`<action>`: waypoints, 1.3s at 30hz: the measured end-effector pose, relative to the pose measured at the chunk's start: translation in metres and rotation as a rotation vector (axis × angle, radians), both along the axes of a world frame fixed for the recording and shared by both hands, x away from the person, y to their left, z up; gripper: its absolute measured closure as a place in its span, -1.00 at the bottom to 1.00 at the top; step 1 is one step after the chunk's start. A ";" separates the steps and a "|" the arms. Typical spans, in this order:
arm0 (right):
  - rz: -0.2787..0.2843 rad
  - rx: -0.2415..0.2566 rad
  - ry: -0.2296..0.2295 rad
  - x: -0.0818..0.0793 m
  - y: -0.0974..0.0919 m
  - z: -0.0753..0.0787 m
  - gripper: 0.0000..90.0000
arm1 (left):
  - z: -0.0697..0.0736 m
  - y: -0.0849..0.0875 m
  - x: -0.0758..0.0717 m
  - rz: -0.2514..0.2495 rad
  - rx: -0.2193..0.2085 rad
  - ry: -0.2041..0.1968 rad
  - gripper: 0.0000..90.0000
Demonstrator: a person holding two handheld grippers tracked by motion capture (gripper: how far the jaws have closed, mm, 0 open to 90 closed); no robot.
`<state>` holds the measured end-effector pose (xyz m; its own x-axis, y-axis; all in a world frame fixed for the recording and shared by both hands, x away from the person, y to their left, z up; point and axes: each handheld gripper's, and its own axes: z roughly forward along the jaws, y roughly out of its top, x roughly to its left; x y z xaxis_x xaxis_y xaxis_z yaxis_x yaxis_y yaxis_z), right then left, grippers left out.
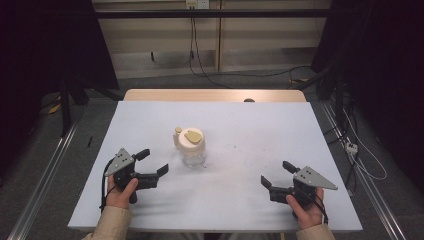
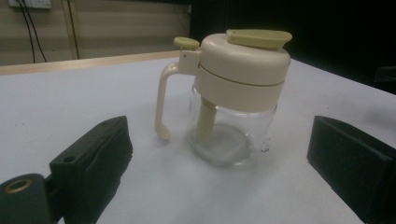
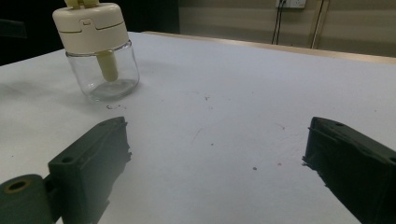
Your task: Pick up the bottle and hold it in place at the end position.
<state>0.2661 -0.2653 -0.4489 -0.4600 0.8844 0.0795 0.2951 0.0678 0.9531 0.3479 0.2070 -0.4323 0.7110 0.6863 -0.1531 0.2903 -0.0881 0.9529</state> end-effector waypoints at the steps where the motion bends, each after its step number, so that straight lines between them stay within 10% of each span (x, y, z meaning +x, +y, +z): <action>1: 0.000 0.000 0.000 0.000 0.000 0.000 -0.87 | 0.000 -0.002 0.000 0.006 -0.002 -0.002 -0.87; 39: 0.012 0.001 0.004 0.001 0.000 0.000 -0.86 | 0.000 -0.043 0.020 -0.041 0.016 0.021 -0.87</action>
